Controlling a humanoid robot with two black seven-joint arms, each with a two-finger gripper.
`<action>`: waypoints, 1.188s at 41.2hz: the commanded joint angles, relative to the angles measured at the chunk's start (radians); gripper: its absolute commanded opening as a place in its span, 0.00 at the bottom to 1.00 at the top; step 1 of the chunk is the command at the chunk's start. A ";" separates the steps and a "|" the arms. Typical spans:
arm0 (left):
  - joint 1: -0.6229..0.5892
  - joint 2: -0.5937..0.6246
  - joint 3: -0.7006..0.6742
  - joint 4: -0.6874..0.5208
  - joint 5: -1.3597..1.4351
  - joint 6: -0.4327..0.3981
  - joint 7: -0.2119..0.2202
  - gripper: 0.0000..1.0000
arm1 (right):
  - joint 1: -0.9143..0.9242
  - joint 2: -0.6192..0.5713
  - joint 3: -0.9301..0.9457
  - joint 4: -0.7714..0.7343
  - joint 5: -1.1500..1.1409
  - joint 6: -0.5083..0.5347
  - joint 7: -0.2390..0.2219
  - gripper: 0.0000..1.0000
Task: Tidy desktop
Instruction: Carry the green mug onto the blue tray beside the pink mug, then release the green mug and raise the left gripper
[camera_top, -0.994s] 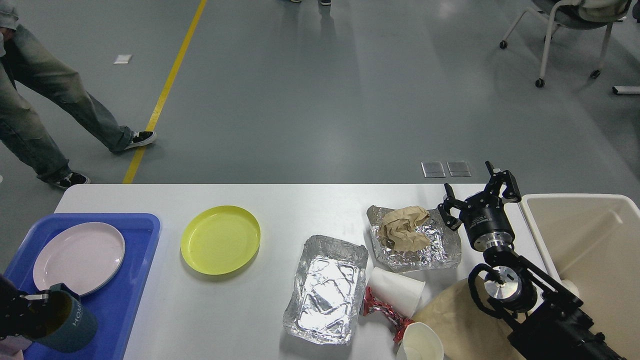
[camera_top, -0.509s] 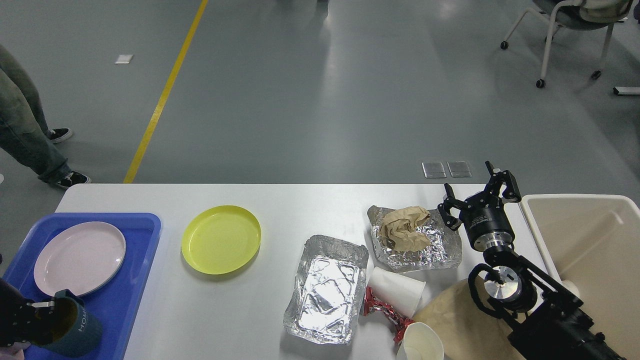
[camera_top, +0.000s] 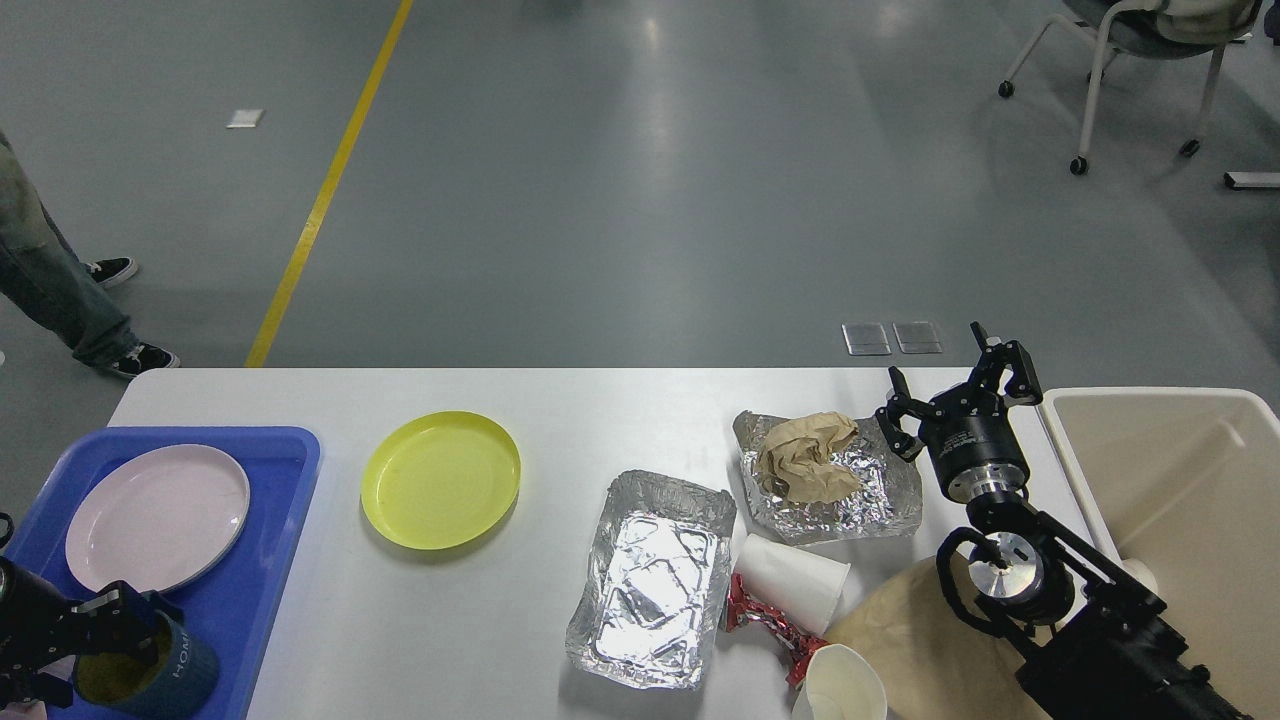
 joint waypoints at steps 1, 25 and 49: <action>-0.001 0.000 0.003 0.000 0.000 -0.009 0.009 0.92 | 0.000 0.000 0.000 0.000 0.000 0.000 0.000 1.00; -0.349 0.006 0.287 -0.149 -0.011 -0.090 0.003 0.95 | 0.000 0.000 0.000 0.000 0.000 0.000 0.000 1.00; -1.311 -0.596 0.766 -0.495 -0.453 -0.243 0.010 0.96 | 0.000 0.000 0.000 0.000 0.000 0.000 0.000 1.00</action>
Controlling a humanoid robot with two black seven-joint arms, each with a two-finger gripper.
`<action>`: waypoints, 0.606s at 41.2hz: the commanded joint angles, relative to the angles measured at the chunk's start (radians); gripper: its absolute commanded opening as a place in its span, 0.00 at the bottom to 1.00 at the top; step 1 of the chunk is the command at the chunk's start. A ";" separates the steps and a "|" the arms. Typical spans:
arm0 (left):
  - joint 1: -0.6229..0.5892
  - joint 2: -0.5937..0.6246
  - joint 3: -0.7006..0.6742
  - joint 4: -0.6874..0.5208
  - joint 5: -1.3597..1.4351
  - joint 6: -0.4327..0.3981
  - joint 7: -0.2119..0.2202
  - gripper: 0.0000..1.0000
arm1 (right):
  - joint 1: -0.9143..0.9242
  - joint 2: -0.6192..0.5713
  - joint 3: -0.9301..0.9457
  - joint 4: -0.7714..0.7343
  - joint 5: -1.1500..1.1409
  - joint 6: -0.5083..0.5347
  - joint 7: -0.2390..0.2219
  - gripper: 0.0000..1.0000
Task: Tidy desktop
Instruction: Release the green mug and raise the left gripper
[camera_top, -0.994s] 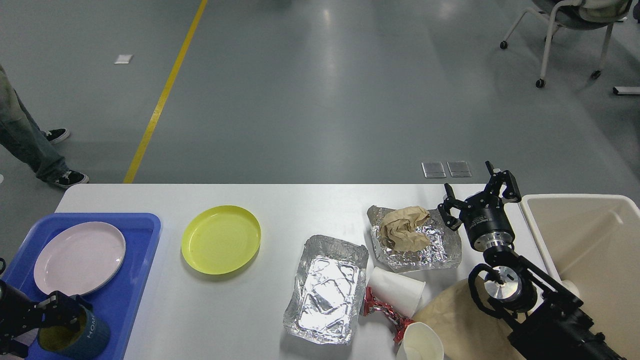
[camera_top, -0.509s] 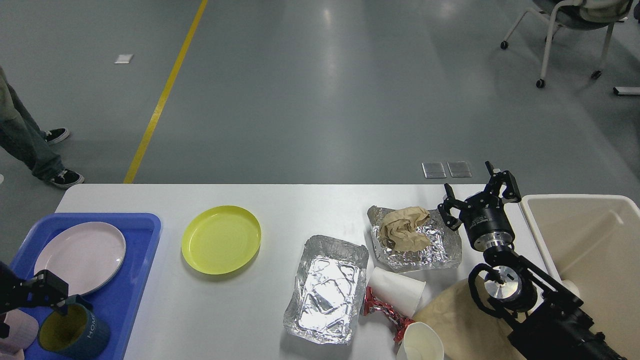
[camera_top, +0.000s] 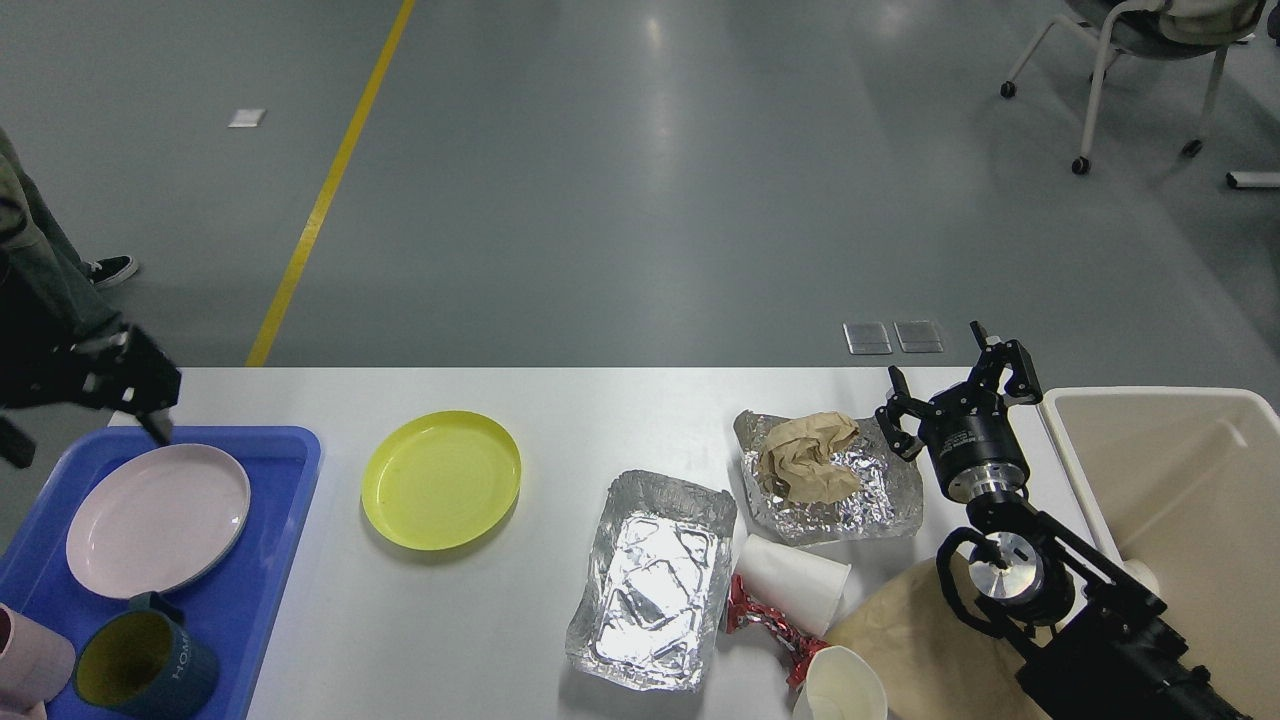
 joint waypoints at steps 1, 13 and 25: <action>-0.151 -0.173 -0.007 -0.049 -0.130 -0.001 0.005 0.96 | 0.000 0.000 0.000 0.000 0.000 0.000 0.000 1.00; -0.379 -0.379 -0.079 -0.203 -0.337 -0.001 0.024 0.96 | 0.000 0.000 0.000 -0.002 0.000 0.000 0.000 1.00; -0.356 -0.379 -0.096 -0.203 -0.353 -0.004 0.022 0.96 | 0.000 0.000 0.000 0.000 0.000 0.000 0.000 1.00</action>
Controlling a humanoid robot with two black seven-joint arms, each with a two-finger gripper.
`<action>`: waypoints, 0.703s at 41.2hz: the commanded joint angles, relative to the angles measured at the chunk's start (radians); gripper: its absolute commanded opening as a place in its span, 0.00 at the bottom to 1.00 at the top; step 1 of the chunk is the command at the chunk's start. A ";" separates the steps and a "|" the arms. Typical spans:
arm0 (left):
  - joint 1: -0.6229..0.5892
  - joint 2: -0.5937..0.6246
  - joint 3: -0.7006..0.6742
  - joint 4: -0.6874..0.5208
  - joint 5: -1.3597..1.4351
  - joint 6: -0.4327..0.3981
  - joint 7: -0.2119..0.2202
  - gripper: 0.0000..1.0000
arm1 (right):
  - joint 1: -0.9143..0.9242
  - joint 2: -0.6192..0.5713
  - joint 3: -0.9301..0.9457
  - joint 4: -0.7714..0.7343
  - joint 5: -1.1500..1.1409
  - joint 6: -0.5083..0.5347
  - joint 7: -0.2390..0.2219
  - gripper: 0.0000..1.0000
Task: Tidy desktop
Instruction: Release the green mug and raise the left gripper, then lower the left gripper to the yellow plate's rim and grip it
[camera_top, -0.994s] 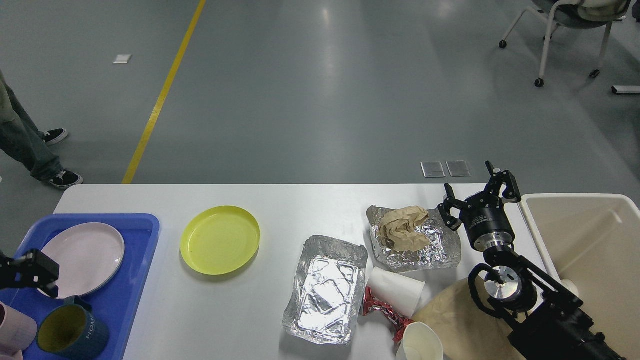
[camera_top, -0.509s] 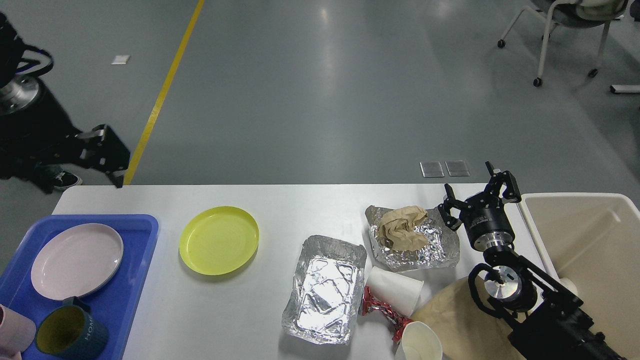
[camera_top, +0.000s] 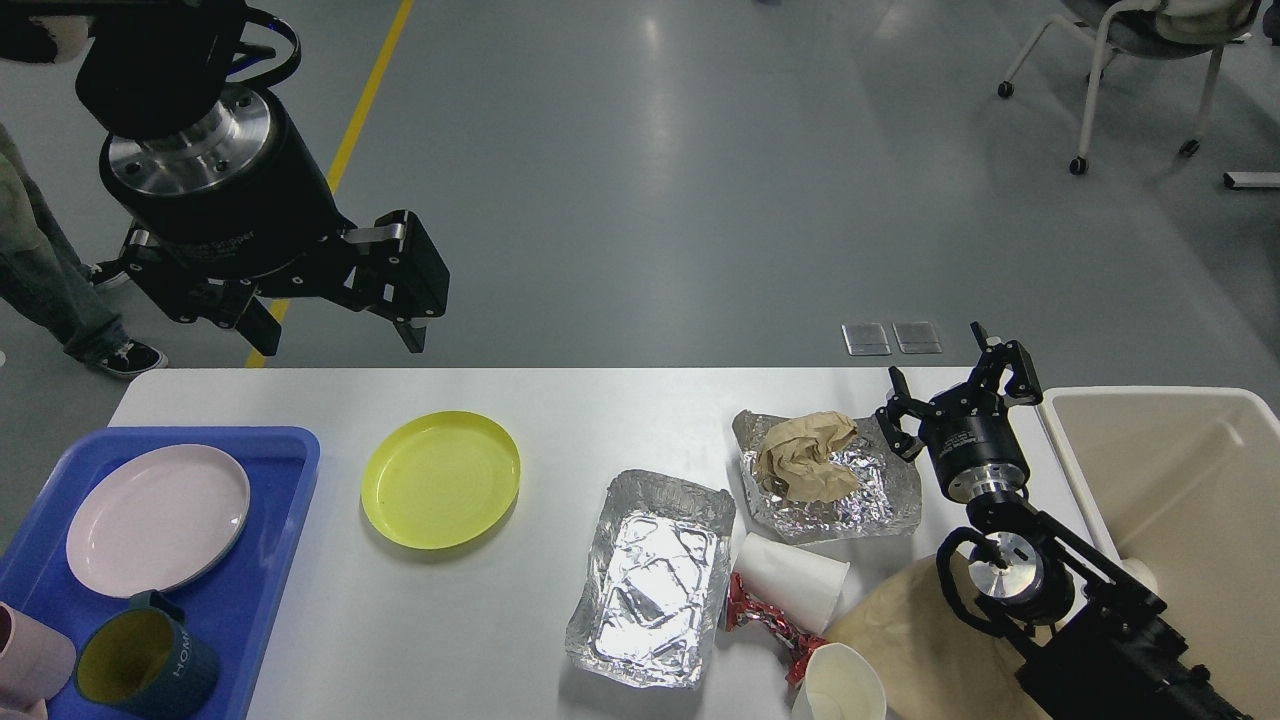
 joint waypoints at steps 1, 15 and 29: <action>0.024 -0.001 -0.003 0.001 0.002 -0.002 -0.002 0.96 | 0.000 0.000 0.000 0.000 0.000 0.000 0.000 1.00; 0.113 -0.007 -0.046 0.024 0.001 0.040 -0.012 0.96 | 0.000 0.000 0.000 0.000 0.000 0.000 0.000 1.00; 0.205 -0.043 -0.088 0.062 -0.013 0.068 -0.014 0.96 | 0.000 0.000 0.000 0.000 0.000 0.000 0.000 1.00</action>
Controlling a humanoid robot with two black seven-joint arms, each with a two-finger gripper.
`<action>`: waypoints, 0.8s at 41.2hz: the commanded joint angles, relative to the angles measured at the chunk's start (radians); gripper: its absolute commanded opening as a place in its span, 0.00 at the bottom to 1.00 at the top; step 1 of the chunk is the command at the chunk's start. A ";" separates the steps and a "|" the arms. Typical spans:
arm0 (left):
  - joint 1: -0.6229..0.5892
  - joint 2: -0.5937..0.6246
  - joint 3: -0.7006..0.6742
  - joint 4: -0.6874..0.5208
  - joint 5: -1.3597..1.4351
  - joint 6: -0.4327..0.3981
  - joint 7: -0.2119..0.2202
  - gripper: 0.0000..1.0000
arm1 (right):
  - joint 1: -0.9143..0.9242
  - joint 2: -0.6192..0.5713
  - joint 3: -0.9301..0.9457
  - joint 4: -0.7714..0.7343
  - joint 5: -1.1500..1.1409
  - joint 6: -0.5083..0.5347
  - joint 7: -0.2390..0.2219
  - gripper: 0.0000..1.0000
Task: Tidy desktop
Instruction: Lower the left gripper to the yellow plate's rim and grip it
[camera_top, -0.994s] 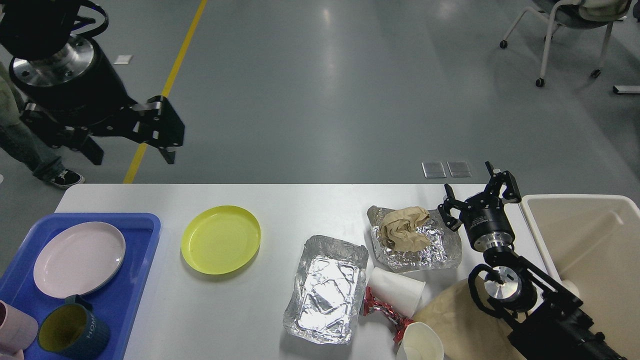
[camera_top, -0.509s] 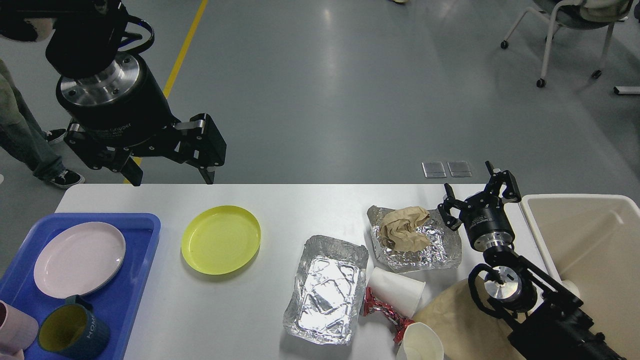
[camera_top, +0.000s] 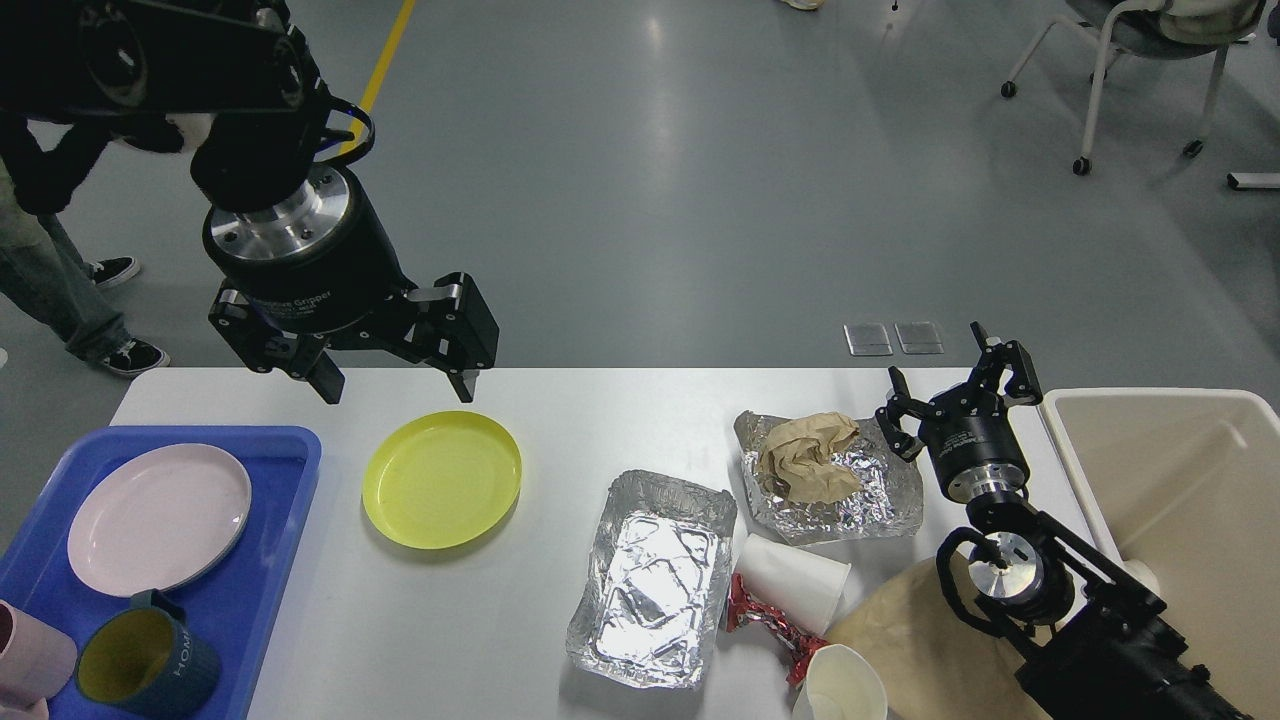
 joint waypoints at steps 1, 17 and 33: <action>0.031 -0.017 -0.002 0.006 -0.006 0.023 -0.002 0.96 | 0.000 0.000 0.000 0.000 0.000 0.000 0.000 1.00; 0.342 0.013 0.016 0.124 -0.164 0.138 0.012 0.95 | 0.000 0.000 0.000 0.002 0.000 0.000 0.000 1.00; 0.678 0.134 -0.019 0.156 -0.377 0.531 0.003 0.96 | 0.000 0.000 0.000 0.000 0.000 0.000 0.000 1.00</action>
